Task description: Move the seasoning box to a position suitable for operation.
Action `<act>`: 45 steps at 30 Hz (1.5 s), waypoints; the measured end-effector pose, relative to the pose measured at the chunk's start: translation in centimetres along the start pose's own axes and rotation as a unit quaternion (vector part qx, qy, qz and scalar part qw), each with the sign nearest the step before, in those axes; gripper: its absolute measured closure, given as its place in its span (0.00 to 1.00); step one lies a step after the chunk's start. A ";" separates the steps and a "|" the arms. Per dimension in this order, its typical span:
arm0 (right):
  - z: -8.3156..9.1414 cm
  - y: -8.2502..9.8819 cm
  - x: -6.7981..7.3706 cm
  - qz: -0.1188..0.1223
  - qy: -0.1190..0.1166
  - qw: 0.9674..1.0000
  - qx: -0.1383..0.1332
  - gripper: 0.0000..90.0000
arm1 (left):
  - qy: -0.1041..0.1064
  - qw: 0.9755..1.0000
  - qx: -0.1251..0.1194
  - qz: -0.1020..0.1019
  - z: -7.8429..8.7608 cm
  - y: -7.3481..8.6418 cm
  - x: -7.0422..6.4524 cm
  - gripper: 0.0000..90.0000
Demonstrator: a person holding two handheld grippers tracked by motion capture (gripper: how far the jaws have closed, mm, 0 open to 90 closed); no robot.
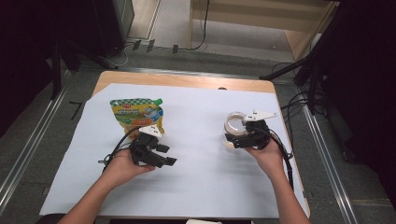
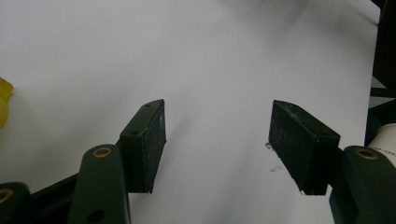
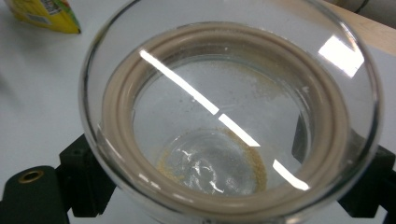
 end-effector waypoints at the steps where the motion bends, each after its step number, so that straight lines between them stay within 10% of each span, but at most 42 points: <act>1: 0.0 0.0 0.3 0.003 -0.004 1.000 0.002 0.14 | -0.007 1.000 0.002 -0.001 0.1 0.1 0.1 0.42; 20: -1.7 -1.5 5.9 0.055 -0.057 0.997 0.003 0.14 | -0.005 1.000 0.007 0.002 0.2 0.5 0.5 0.42; 33: -3.8 -2.0 10.6 0.110 -0.102 0.989 0.011 0.14 | -0.005 1.000 0.006 0.000 0.2 0.5 0.5 0.41; 45: -4.7 -1.9 12.1 0.122 -0.117 0.986 0.012 0.13 | -0.006 1.000 0.007 -0.002 0.1 0.5 0.4 0.41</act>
Point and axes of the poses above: each handheld gripper's, and its own axes: z roughly backward along the jaws, y roughly out of its underside, x roughly to its left, the point moved 10 cm from there along -z, roughly forward along the jaws, and after that the axes turned 12 degrees about x, right-handed, at the moved point
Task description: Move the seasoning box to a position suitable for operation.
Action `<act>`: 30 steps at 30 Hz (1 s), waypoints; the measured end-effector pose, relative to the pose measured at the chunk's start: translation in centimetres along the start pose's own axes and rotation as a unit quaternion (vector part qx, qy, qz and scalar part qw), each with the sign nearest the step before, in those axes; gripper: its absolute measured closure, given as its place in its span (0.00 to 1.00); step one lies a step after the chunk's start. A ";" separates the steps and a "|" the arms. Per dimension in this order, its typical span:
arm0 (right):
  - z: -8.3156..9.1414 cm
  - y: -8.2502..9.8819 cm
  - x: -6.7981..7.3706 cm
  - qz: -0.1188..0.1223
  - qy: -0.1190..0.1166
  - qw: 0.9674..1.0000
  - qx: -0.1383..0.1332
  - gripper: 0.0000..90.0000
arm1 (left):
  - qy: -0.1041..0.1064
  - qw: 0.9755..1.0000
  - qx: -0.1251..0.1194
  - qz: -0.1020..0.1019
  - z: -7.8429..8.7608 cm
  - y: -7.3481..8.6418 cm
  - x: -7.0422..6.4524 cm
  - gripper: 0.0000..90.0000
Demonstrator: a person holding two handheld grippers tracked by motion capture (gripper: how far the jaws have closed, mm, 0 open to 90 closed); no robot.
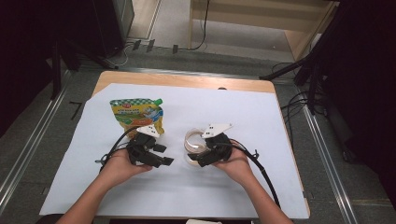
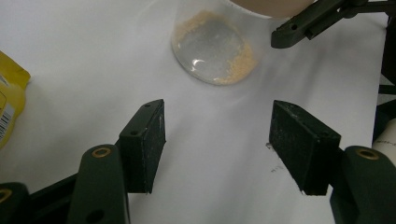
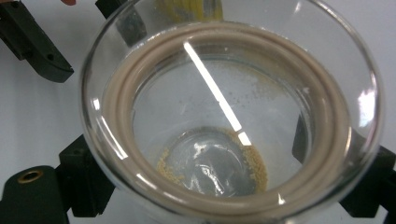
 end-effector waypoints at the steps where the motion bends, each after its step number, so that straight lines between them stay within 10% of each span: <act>1: 0.0 0.1 0.0 0.002 0.000 1.000 0.000 0.13 | 0.000 1.000 0.000 0.000 0.0 0.0 0.0 0.41; 18: 1.0 1.2 0.0 -0.010 0.007 1.000 0.017 0.06 | 0.006 1.000 -0.002 0.008 0.1 -0.2 0.1 0.40; 30: 4.4 3.6 0.3 -0.037 0.000 0.999 0.017 0.09 | 0.012 0.999 -0.002 -0.047 0.4 -1.6 -1.4 0.31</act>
Point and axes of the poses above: each handheld gripper's, and its own axes: z roughly backward along the jaws, y roughly out of its underside, x roughly to its left, the point moved 10 cm from there along -z, roughly forward along the jaws, and after that the axes turned 12 degrees about x, right-handed, at the moved point
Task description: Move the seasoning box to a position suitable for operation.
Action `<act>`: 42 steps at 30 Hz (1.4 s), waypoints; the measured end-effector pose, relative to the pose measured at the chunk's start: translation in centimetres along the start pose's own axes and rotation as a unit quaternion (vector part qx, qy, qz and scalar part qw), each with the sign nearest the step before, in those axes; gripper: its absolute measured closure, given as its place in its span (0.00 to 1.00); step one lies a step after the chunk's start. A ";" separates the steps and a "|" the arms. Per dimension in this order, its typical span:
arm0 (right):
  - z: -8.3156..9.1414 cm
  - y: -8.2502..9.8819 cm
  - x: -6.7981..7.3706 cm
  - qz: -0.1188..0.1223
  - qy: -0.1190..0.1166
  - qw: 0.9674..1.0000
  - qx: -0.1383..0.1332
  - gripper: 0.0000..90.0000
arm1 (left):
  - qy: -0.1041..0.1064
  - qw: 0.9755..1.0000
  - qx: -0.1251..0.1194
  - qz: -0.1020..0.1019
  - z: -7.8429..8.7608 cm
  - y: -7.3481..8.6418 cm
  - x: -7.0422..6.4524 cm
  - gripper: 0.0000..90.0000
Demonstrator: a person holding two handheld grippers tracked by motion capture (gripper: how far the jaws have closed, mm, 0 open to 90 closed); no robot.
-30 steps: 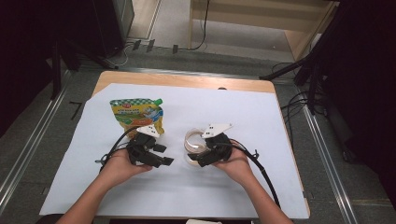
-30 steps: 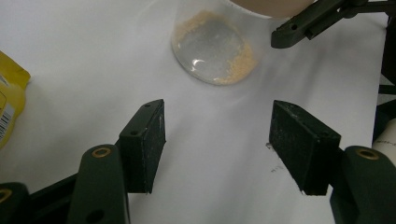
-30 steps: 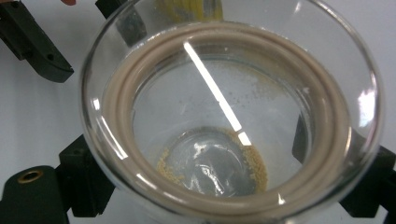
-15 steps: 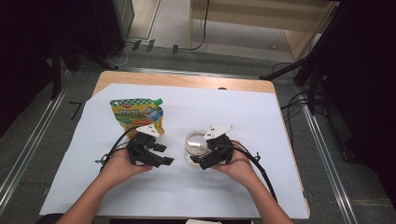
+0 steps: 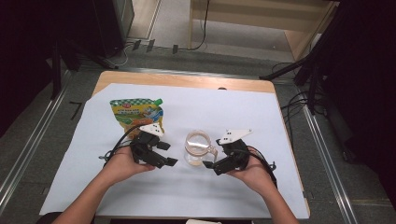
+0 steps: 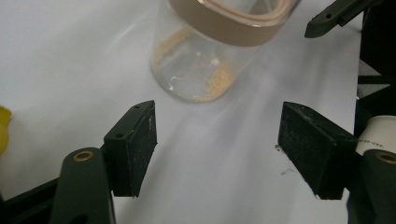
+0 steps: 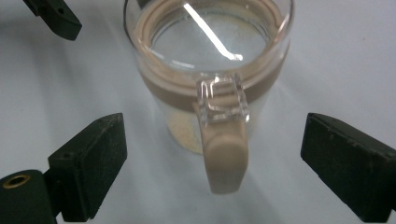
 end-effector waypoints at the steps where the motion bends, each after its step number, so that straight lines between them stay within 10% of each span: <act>1: 0.1 0.2 0.0 0.000 0.002 1.000 0.001 0.09 | 0.005 1.000 -0.002 -0.003 0.0 -0.2 -0.1 0.30; 13: 2.9 1.4 -0.5 -0.032 0.009 0.999 -0.028 0.25 | 0.018 0.999 -0.004 -0.040 -0.1 -3.0 -0.7 0.18; 20: 3.9 2.0 0.0 -0.045 0.001 0.998 -0.035 0.65 | 0.049 0.997 -0.012 -0.060 -0.9 -3.5 -0.5 0.10; 27: 3.1 2.3 1.5 -0.028 -0.040 0.999 -0.019 0.99 | 0.031 0.997 -0.017 -0.071 -1.1 -3.8 -0.2 0.10; 42: 0.6 1.7 1.7 -0.028 -0.050 0.998 -0.003 1.00 | 0.025 0.997 -0.010 -0.067 -1.5 -3.6 -0.2 0.11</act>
Point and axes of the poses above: each handheld gripper's, and its own axes: z roughly backward along the jaws, y roughly out of its underside, x roughly to its left, the point moved 10 cm from there along -z, roughly forward along the jaws, and after that the axes turned 12 degrees about x, right-handed, at the moved point
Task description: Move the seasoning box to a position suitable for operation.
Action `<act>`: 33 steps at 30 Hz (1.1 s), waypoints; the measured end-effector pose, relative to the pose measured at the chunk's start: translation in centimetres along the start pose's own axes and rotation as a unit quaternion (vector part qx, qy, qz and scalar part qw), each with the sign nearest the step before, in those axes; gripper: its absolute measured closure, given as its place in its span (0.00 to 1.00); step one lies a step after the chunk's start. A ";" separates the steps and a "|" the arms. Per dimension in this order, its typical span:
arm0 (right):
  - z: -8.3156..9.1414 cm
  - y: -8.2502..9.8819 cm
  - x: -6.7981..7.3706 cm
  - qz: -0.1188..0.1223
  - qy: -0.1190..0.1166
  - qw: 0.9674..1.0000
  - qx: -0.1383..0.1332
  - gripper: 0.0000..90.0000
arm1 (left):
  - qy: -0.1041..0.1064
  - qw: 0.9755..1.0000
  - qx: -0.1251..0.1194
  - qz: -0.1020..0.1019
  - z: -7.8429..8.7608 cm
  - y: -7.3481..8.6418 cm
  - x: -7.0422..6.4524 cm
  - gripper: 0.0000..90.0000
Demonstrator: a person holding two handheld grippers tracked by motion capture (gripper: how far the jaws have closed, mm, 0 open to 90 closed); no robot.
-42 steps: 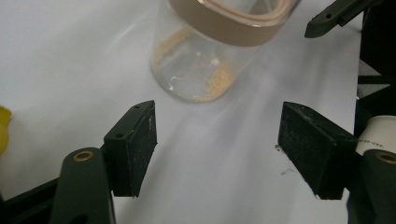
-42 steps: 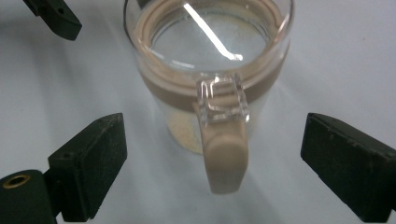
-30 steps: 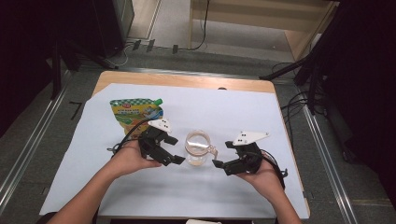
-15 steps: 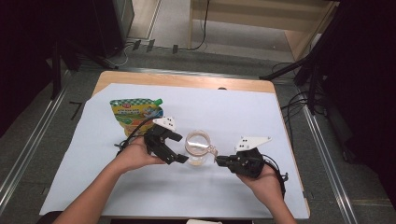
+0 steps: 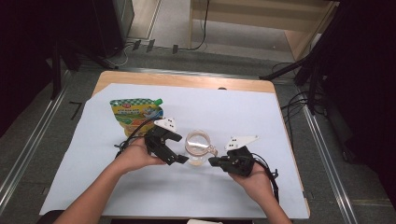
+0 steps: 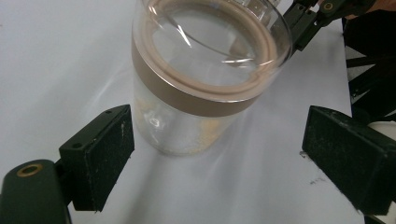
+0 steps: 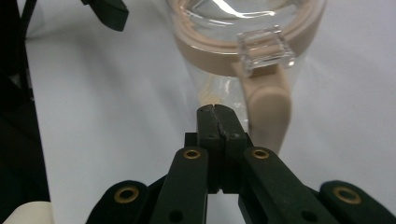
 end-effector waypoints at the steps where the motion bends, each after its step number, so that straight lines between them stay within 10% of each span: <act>1: 0.0 0.0 -0.3 -0.001 0.003 1.000 -0.002 1.00 | -0.001 1.000 0.001 -0.001 0.0 0.0 0.0 0.11; 33: 1.4 0.2 -4.5 -0.057 0.018 0.998 -0.022 1.00 | -0.023 0.999 -0.034 -0.006 -2.1 -3.7 0.2 0.04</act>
Point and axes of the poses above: each handheld gripper's, and its own axes: z roughly backward along the jaws, y roughly out of its underside, x roughly to its left, the point moved 10 cm from there along -z, roughly forward along the jaws, and after that the axes turned 12 degrees about x, right-handed, at the moved point
